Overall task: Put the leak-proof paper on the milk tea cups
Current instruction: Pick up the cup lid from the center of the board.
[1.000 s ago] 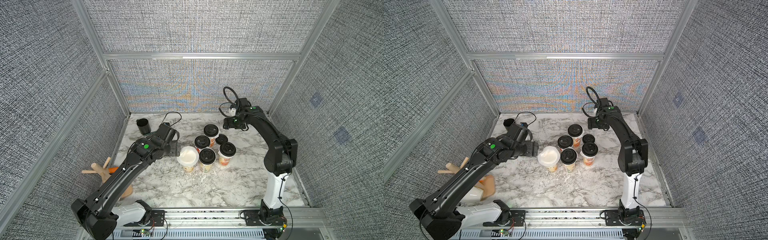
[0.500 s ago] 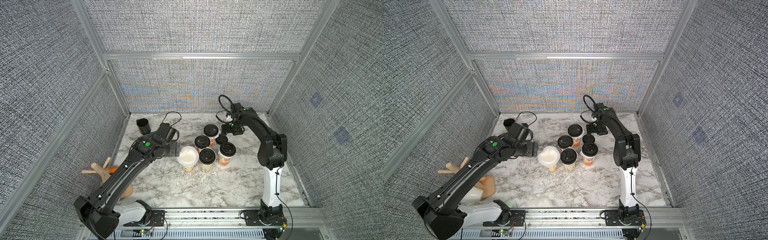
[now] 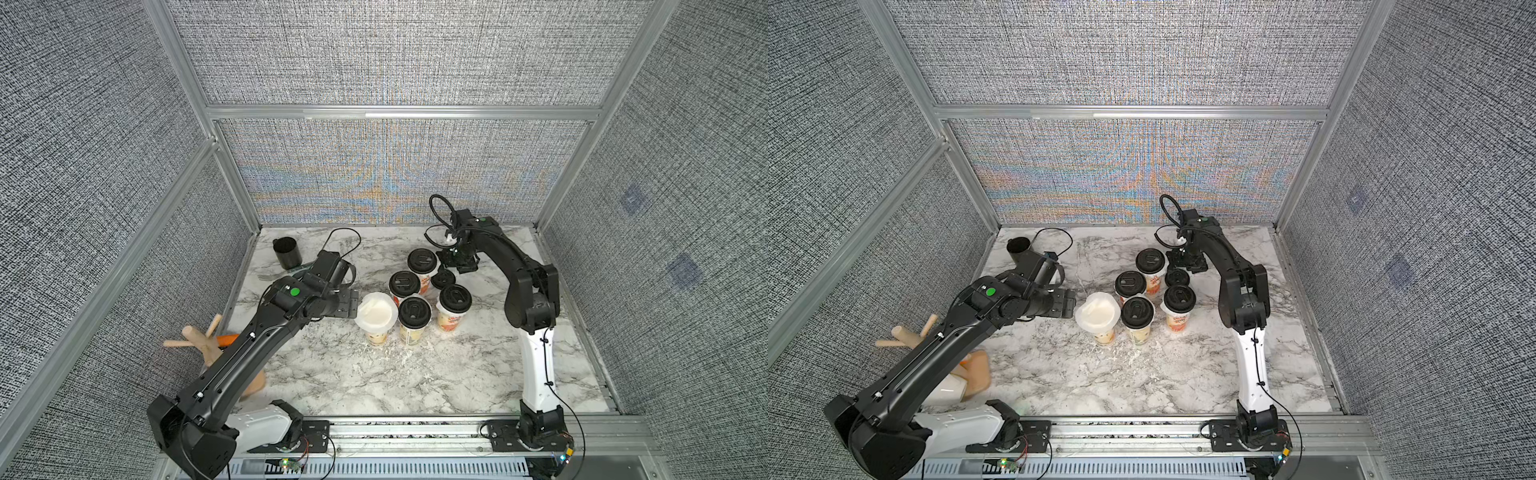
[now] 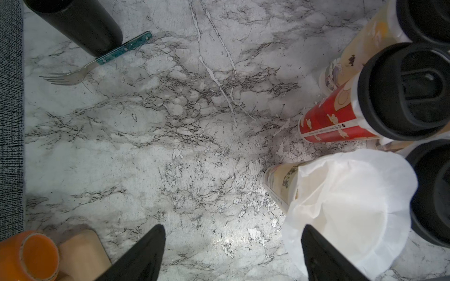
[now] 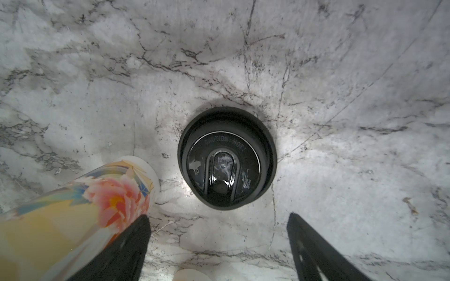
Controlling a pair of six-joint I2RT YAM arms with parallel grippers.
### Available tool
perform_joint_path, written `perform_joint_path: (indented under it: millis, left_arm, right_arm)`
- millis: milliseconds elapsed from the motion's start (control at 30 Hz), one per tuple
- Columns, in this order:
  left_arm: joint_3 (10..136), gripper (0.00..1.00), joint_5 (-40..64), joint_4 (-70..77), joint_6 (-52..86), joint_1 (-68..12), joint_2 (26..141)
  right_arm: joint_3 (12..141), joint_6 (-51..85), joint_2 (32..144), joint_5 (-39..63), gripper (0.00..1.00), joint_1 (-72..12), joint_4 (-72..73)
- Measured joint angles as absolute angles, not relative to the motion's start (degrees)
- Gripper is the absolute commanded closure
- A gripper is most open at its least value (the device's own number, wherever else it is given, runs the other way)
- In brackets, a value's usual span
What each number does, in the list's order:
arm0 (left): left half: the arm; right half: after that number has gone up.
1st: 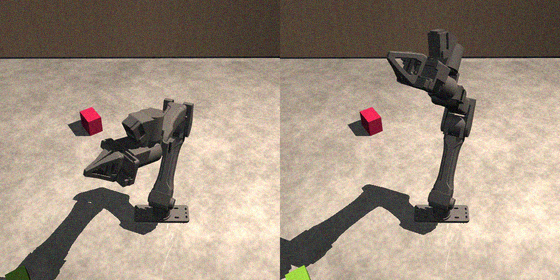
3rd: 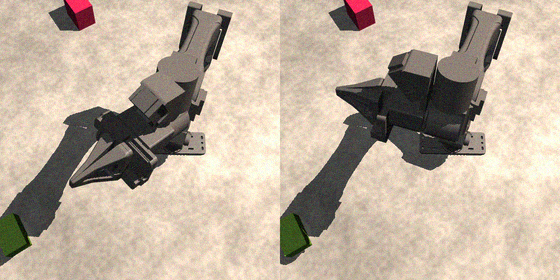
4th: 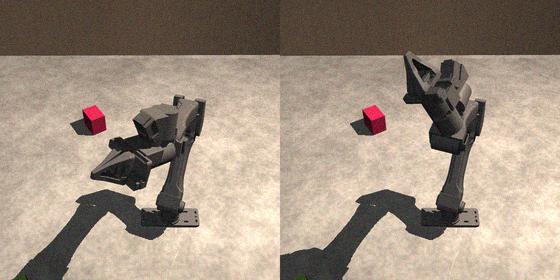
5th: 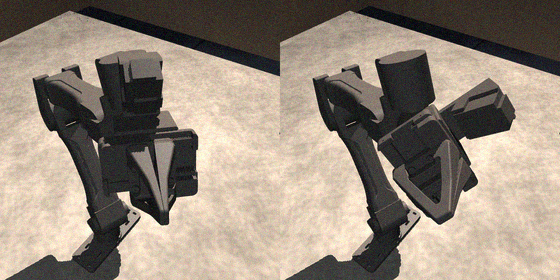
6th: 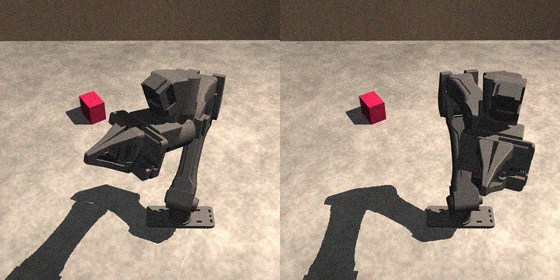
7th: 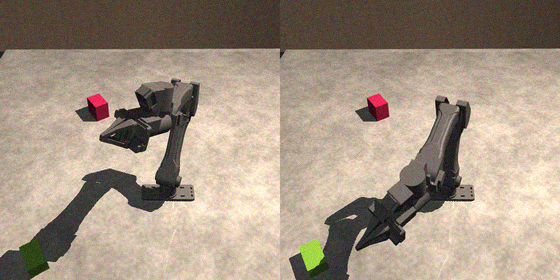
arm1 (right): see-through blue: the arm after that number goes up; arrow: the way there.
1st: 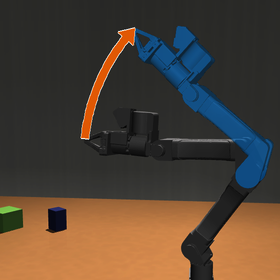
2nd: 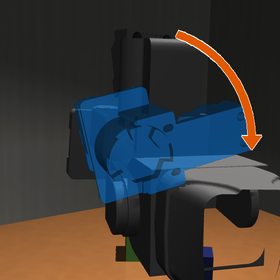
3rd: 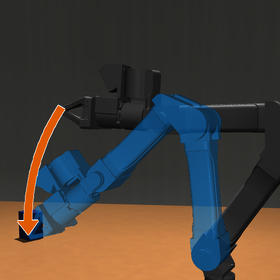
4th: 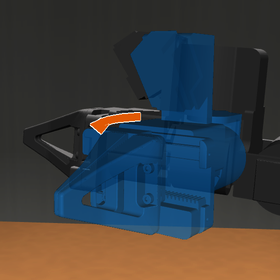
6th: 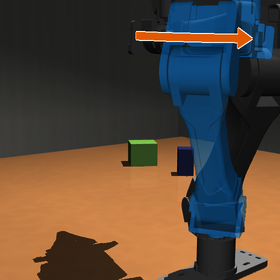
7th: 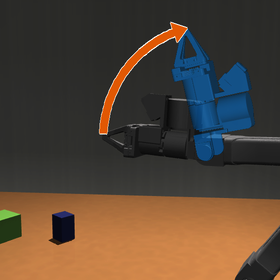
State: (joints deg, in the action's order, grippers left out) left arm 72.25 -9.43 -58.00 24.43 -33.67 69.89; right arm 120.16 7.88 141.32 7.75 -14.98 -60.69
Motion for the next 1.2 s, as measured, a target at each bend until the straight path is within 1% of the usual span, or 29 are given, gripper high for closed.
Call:
perform_joint_path:
  millis: [533,833,1200]
  left_arm:
    - [71.66,0.11,-8.78,-57.8,24.43,-33.56,69.87]
    - [71.5,0.12,-7.88,-56.64,24.43,-33.56,70.28]
    - [71.4,0.12,-7.73,-56.62,24.23,-33.56,70.65]
  right_arm:
    - [123.22,11.84,145.84,2.28,0.08,-16.32,-61.45]
    - [123.55,12.91,147.68,0.45,0.1,-17.15,-61.45]
    - [122.89,13.54,148.46,-2.87,0.21,-17.45,-61.41]
